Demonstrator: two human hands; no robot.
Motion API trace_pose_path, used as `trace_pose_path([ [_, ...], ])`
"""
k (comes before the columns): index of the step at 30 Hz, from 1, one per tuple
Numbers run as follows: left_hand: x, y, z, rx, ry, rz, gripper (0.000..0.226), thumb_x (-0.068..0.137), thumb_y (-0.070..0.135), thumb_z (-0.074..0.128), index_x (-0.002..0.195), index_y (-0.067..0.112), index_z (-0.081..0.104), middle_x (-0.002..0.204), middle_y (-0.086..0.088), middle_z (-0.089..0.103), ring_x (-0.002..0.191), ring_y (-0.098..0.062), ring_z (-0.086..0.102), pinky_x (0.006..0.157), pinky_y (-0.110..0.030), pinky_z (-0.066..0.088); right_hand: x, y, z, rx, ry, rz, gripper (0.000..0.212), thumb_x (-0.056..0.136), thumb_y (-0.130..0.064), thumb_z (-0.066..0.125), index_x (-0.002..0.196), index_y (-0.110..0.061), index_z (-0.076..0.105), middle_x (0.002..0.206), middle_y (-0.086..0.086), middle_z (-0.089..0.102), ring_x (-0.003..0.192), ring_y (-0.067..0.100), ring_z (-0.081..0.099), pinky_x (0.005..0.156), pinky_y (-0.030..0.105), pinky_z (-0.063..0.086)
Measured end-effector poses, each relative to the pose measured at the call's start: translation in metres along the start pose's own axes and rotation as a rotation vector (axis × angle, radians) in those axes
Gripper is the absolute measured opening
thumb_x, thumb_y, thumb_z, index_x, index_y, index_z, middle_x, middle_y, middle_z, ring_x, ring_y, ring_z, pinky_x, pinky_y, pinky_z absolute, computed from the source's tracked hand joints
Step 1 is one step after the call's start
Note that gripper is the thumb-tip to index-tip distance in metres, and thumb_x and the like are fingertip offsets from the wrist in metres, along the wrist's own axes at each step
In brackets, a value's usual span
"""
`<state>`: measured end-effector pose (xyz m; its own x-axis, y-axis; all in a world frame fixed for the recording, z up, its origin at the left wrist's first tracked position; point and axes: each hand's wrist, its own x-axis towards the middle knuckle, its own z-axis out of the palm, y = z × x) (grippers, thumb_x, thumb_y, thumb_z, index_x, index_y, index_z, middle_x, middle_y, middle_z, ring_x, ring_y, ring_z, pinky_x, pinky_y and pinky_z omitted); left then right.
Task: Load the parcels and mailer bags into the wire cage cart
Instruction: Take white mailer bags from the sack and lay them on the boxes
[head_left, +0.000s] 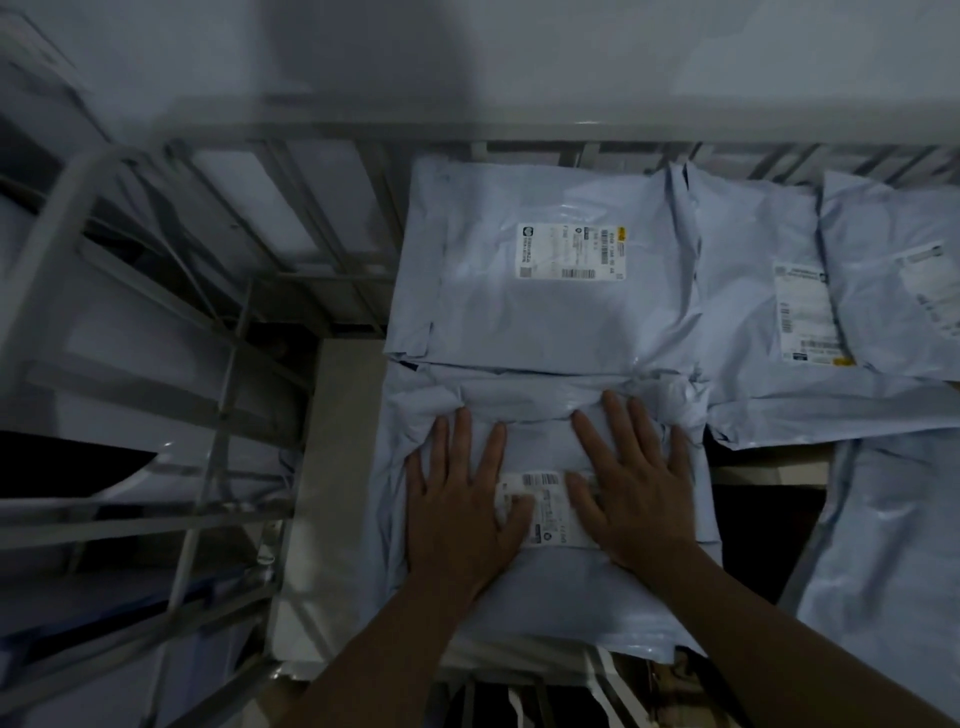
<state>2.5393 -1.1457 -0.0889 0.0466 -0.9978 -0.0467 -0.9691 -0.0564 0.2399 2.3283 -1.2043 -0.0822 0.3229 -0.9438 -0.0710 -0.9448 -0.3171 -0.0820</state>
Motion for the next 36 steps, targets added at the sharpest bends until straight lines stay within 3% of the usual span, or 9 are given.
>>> trace_pose_path([
  [18, 0.005, 0.001, 0.0, 0.002, -0.054, -0.008, 0.079, 0.091, 0.066, 0.039, 0.158, 0.029, 0.021, 0.166, -0.012, 0.009, 0.153, -0.033, 0.01, 0.117, -0.057, 0.015, 0.005, -0.001, -0.004, -0.072, -0.118, 0.018, 0.074, 0.092, -0.067, 0.029, 0.158, -0.038, 0.018, 0.168, 0.003, 0.003, 0.154, 0.027, 0.006, 0.119, 0.06, 0.008],
  [22, 0.005, 0.0, -0.009, -0.028, -0.111, 0.001, 0.078, 0.093, 0.066, 0.037, 0.158, 0.027, 0.022, 0.166, -0.012, 0.01, 0.152, -0.034, 0.012, 0.117, -0.058, 0.018, 0.006, -0.007, -0.014, -0.066, -0.17, 0.053, 0.071, 0.093, -0.068, 0.024, 0.158, -0.039, 0.019, 0.168, 0.001, 0.003, 0.154, 0.026, 0.006, 0.119, 0.06, 0.007],
  [26, 0.008, -0.006, -0.024, -0.059, -0.174, 0.035, 0.079, 0.092, 0.066, 0.038, 0.157, 0.024, 0.028, 0.164, -0.016, 0.017, 0.147, -0.039, 0.024, 0.113, -0.058, 0.025, 0.007, -0.016, -0.041, -0.066, -0.278, 0.07, 0.071, 0.092, -0.068, 0.011, 0.158, -0.042, 0.005, 0.168, -0.002, -0.007, 0.154, 0.024, -0.005, 0.119, 0.061, -0.002],
  [28, 0.016, -0.006, -0.041, -0.022, -0.254, 0.033, 0.084, 0.085, 0.069, 0.038, 0.156, 0.025, 0.03, 0.163, -0.017, 0.021, 0.145, -0.041, 0.028, 0.109, -0.058, 0.03, 0.006, -0.022, -0.057, -0.06, -0.314, 0.107, 0.067, 0.095, -0.064, 0.015, 0.157, -0.041, 0.003, 0.168, -0.002, -0.007, 0.154, 0.024, -0.006, 0.119, 0.061, -0.003],
  [32, 0.023, 0.0, -0.075, 0.05, -0.328, 0.004, 0.081, 0.087, 0.067, 0.025, 0.158, 0.03, 0.016, 0.165, -0.017, 0.005, 0.149, -0.039, 0.015, 0.116, -0.058, 0.023, -0.016, -0.031, -0.086, -0.024, -0.316, 0.147, 0.062, 0.101, -0.054, 0.025, 0.159, -0.034, 0.011, 0.168, 0.0, -0.001, 0.154, 0.026, -0.003, 0.12, 0.06, -0.001],
  [36, 0.022, 0.013, -0.115, 0.01, -0.351, -0.004, 0.076, 0.097, 0.065, 0.031, 0.158, 0.035, -0.001, 0.166, -0.006, -0.016, 0.152, -0.034, -0.002, 0.119, -0.059, 0.009, -0.031, -0.021, -0.119, -0.022, -0.343, 0.172, 0.064, 0.102, -0.05, 0.028, 0.159, -0.032, 0.006, 0.168, 0.002, 0.0, 0.154, 0.026, -0.001, 0.121, 0.059, -0.002],
])
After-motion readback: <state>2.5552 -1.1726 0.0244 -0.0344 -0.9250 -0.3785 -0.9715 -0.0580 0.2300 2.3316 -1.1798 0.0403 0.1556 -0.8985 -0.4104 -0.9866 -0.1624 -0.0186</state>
